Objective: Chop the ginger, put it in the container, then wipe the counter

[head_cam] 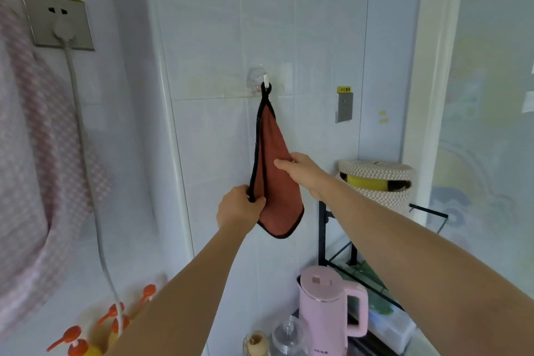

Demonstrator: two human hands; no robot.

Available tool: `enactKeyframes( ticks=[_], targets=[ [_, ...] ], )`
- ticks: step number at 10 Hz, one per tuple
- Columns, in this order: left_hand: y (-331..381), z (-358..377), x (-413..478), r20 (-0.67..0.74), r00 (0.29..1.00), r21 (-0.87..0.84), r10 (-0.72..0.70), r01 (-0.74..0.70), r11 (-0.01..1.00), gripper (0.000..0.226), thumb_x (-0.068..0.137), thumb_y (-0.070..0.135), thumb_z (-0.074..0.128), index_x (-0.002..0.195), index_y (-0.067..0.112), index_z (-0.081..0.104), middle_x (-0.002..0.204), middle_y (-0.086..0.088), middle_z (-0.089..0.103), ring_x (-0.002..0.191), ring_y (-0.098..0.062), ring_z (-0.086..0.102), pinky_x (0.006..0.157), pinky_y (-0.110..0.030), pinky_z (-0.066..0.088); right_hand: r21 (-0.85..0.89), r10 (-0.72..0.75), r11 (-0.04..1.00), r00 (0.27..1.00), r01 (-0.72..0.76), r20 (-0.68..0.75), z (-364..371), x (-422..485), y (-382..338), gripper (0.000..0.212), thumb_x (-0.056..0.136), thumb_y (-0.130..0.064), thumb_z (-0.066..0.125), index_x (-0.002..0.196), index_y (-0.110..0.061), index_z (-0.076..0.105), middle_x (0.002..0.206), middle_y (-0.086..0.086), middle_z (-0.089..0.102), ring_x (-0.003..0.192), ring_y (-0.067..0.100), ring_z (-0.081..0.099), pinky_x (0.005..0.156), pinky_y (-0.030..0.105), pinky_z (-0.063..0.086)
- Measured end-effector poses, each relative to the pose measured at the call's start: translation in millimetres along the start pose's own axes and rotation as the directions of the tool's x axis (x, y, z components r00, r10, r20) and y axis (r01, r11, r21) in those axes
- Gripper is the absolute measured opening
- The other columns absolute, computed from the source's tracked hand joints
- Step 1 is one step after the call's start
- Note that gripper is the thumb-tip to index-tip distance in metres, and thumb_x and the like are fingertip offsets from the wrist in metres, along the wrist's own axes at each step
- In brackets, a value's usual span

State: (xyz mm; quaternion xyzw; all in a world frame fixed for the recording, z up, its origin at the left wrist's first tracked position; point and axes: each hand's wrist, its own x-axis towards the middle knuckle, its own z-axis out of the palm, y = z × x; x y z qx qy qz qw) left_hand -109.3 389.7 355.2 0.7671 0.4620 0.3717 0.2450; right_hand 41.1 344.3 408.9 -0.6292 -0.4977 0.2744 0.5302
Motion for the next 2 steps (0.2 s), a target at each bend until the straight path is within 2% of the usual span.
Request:
enactKeyframes(
  ticks=[1, 2],
  targets=[
    [-17, 23, -23, 0.179, 0.976, -0.090, -0.127, 0.144, 0.985, 0.008, 0.083, 0.020, 0.059, 0.084, 0.015, 0.064, 0.076, -0.003, 0.071, 0.063, -0.020, 0.067, 0.058, -0.028, 0.052, -0.139, 0.081, 0.988, 0.996, -0.074, 0.042, -3, -28, 36, 0.026, 0.094, -0.023, 0.057, 0.114, -0.006, 0.061, 0.103, 0.006, 0.064, 0.080, 0.010, 0.059, 0.065, 0.015, 0.045],
    [-29, 47, -46, 0.331, 0.927, -0.025, -0.175, 0.194, 0.981, 0.010, 0.083, 0.016, 0.057, 0.081, 0.011, 0.067, 0.076, -0.003, 0.073, 0.059, -0.016, 0.065, 0.056, -0.024, 0.050, -0.183, 0.166, 0.972, 0.981, -0.146, 0.101, -4, -59, 66, 0.012, 0.095, -0.025, 0.056, 0.093, -0.014, 0.061, 0.090, 0.003, 0.067, 0.077, 0.009, 0.059, 0.072, 0.022, 0.044]
  ],
)
